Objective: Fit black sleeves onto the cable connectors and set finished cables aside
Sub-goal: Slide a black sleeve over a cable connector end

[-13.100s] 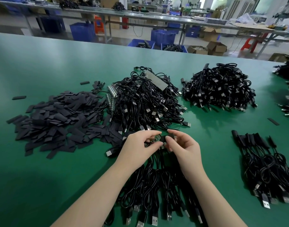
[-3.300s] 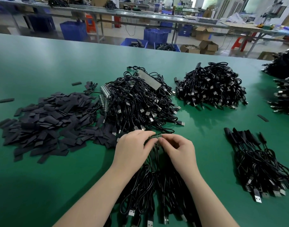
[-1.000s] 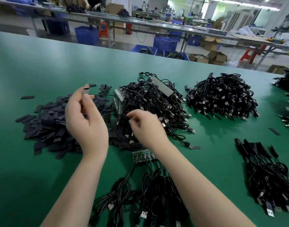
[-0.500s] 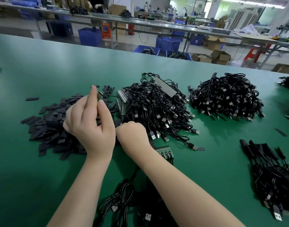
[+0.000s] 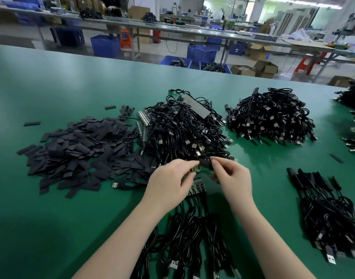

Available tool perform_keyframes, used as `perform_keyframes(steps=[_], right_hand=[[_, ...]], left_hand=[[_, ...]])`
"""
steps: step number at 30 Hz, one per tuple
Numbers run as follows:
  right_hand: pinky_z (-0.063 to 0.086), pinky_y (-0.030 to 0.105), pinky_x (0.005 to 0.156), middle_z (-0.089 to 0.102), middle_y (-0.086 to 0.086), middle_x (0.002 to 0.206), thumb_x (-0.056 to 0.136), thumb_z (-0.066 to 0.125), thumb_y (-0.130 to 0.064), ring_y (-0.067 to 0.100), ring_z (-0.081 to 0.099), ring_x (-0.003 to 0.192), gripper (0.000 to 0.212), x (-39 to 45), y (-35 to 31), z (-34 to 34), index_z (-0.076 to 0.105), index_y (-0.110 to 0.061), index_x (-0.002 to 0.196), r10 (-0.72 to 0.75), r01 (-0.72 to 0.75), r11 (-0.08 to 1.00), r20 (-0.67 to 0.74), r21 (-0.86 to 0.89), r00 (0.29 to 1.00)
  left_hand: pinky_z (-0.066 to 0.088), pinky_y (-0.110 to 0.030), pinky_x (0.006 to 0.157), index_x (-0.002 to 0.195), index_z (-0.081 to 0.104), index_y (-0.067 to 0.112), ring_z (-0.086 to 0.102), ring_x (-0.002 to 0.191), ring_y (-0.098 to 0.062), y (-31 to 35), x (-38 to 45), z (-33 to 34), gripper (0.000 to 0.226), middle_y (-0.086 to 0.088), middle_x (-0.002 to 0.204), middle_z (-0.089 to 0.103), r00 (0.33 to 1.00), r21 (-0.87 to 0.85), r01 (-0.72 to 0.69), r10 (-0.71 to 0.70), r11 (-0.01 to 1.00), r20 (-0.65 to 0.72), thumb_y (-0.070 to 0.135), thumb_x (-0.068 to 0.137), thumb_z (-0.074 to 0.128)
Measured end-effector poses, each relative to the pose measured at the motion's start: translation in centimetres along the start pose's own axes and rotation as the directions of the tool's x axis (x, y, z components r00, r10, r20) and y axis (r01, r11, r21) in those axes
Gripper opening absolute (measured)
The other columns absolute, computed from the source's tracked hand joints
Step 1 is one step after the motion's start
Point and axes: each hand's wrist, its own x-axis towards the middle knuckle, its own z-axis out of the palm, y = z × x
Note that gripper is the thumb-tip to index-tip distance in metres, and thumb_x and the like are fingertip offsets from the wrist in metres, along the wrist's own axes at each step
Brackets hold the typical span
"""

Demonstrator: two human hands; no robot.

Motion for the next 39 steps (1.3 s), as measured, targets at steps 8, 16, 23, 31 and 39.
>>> perform_keyframes(steps=[8,16,23,31,39], right_hand=[[0.047,0.009,0.063,0.075,-0.014,0.078,0.092,0.067,-0.012,0.001,0.066,0.066,0.023,-2.3,1.3,-0.4,0.076,-0.034,0.089,0.001,-0.009,0.995,0.078,0.100,0.997],[0.048,0.011,0.062,0.075,-0.010,0.077,0.092,0.068,-0.014,0.000,0.064,0.065,0.025,-2.1,1.0,-0.7,0.077,-0.036,0.087,0.035,-0.057,0.978,0.111,0.201,0.993],[0.051,0.014,0.069,0.072,-0.005,0.079,0.081,0.079,-0.015,0.005,0.065,0.070,0.029,-2.7,1.1,-0.9,0.075,-0.025,0.108,0.047,-0.143,0.872,0.209,0.469,0.977],[0.053,0.014,0.074,0.078,-0.007,0.093,0.083,0.075,-0.002,0.005,0.072,0.086,0.027,-3.1,0.7,-0.3,0.078,-0.027,0.093,-0.017,-0.060,0.940,0.221,0.336,0.975],[0.052,0.014,0.071,0.077,-0.010,0.090,0.079,0.079,-0.006,0.003,0.072,0.081,0.029,-3.1,0.7,-0.3,0.080,-0.035,0.075,-0.018,-0.029,0.964,0.173,0.266,0.985]], left_hand=[[0.034,-0.002,0.068,0.131,0.059,0.033,0.044,0.086,0.021,-0.2,0.0,0.3,0.037,0.030,0.088,0.046,0.989,-0.050,0.056,-0.049,0.997,0.142,0.035,0.094,0.054],[0.035,-0.003,0.073,0.120,0.067,0.033,0.050,0.087,0.012,-0.5,-0.5,0.6,0.034,0.027,0.086,0.052,0.994,-0.113,0.081,-0.073,0.990,0.078,0.030,0.086,0.071],[0.037,-0.003,0.072,0.113,0.072,0.029,0.056,0.088,0.008,-0.5,-0.7,1.0,0.028,0.024,0.088,0.061,0.993,-0.219,0.103,-0.090,0.970,0.072,0.025,0.085,0.073],[0.038,-0.006,0.069,0.110,0.073,0.030,0.056,0.085,0.009,-0.5,-0.7,0.8,0.027,0.014,0.092,0.067,0.992,-0.257,0.116,-0.098,0.959,0.081,0.023,0.084,0.073],[0.036,-0.003,0.070,0.100,0.075,0.033,0.055,0.090,0.011,-0.3,-0.7,0.7,0.017,0.029,0.087,0.063,0.992,-0.256,0.098,-0.075,0.962,0.099,0.024,0.086,0.070]])
